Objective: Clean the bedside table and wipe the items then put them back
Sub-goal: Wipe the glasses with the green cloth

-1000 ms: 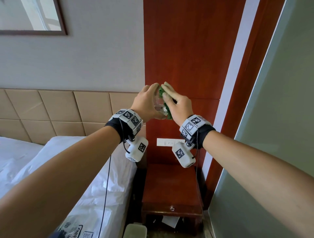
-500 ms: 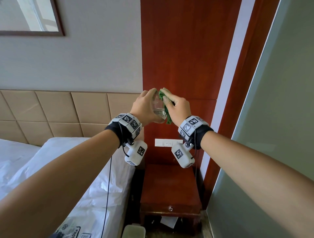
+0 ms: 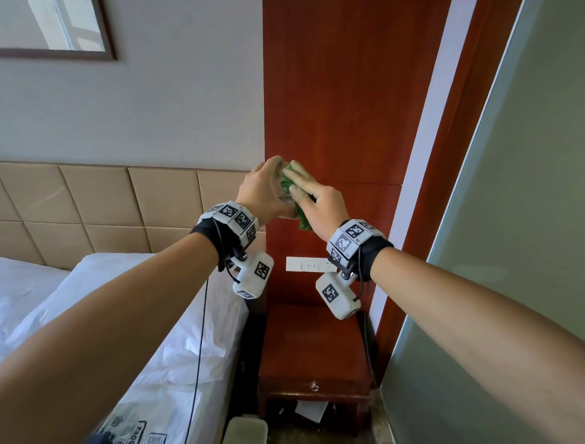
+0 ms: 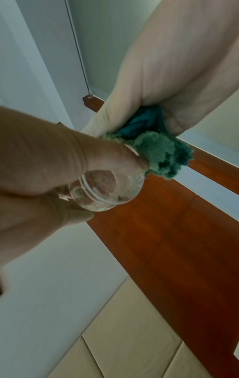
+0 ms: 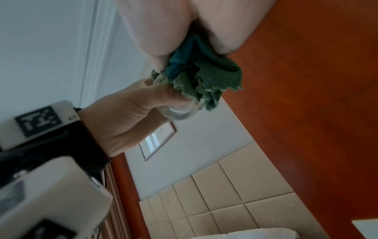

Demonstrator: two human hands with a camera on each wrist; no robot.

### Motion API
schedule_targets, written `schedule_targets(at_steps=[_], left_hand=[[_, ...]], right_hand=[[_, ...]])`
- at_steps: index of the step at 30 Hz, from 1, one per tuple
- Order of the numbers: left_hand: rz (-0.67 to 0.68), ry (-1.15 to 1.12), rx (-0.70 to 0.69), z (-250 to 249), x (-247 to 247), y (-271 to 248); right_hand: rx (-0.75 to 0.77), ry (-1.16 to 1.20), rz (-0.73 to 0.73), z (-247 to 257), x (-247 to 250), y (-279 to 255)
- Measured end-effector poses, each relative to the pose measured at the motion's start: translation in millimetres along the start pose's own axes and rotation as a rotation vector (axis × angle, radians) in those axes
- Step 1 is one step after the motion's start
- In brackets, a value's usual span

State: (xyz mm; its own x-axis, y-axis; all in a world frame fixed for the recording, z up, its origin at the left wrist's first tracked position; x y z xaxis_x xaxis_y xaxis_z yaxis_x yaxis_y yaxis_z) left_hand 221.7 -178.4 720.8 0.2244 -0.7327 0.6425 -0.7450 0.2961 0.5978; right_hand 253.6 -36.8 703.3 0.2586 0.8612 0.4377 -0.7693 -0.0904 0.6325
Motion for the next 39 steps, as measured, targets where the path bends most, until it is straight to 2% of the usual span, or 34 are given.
schedule_targets(at_steps=[4,6,11,14,17,21,27,31,34,39], left_hand=[[-0.019,0.007,-0.017,4.8,0.3,-1.2],[-0.011,0.014,-0.027,8.2,1.7,-1.3],[0.023,0.049,-0.083,15.3,8.6,-2.0],[0.042,0.07,-0.14,22.0,12.6,-3.0],[0.042,0.046,-0.195,28.8,14.4,-5.4],[-0.013,-0.088,-0.191,41.9,16.0,-6.7],[-0.02,-0.293,-0.107,65.6,19.2,-6.2],[-0.021,-0.282,-0.121,76.1,24.0,-2.8],[0.034,-0.238,-0.131,81.5,28.7,0.9],[0.217,-0.169,-0.17,86.4,36.1,0.0]], right_hand=[[-0.138,0.044,-0.055,1.7,-5.4,8.0],[-0.253,0.081,-0.068,-0.9,-10.3,14.0],[-0.609,0.417,-0.098,-16.3,-28.8,27.1],[-0.758,0.591,-0.114,-11.1,-31.6,31.5],[-0.871,0.637,-0.113,-16.0,-35.9,35.1],[-0.946,0.698,-0.136,-17.6,-48.8,35.2],[-0.928,0.777,-0.169,-15.1,-68.8,39.8],[-0.978,0.68,-0.21,-15.4,-76.0,45.8],[-1.001,0.653,-0.224,-14.3,-83.1,47.8],[-1.034,0.625,-0.239,-11.9,-93.0,44.6]])
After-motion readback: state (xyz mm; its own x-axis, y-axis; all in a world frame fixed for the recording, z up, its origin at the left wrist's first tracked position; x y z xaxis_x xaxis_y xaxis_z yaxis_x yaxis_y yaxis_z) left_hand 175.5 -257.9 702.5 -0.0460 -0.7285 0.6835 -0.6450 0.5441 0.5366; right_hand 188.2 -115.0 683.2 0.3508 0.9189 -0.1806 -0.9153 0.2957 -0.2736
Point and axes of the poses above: each hand's wrist, its own y-axis towards the middle knuckle, its own x-axis out of the back of the hand, z = x × y, the point moved 3 cm from there along y, towards the middle knuckle, and after that the axes turned 6 degrees about -x, right-handed, at the moved point
